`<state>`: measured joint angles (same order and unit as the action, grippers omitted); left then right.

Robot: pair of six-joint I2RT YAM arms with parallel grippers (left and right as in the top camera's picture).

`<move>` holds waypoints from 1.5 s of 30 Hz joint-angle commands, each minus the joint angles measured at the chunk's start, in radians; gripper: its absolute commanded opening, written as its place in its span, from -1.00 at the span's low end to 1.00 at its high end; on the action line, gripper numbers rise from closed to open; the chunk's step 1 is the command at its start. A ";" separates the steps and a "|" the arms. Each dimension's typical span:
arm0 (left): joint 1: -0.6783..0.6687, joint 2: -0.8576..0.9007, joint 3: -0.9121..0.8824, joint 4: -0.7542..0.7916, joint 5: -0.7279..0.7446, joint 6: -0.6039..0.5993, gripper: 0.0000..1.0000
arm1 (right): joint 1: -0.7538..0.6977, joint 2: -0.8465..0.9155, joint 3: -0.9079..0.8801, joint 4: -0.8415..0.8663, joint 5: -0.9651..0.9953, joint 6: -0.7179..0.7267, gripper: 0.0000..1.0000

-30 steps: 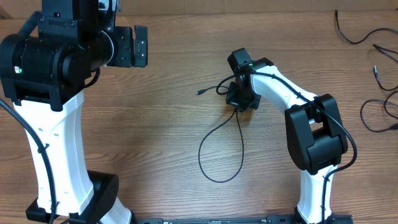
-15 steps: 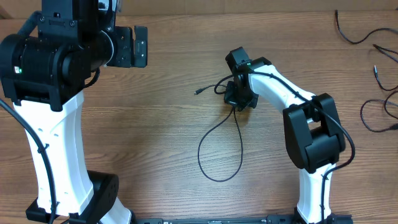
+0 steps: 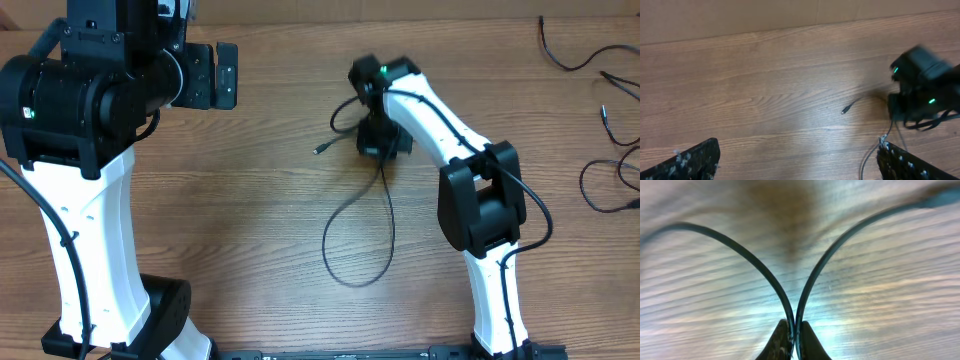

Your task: Untangle cables

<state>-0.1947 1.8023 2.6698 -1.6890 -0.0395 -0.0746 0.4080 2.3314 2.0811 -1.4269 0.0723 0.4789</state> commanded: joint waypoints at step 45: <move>-0.004 -0.009 0.002 0.000 0.043 0.016 1.00 | -0.460 -0.376 0.638 -0.224 -0.219 -0.166 -0.12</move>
<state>-0.1947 1.8023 2.6698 -1.6890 -0.0307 -0.0742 -0.1120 1.9011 2.7518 -1.6489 -0.0399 0.3168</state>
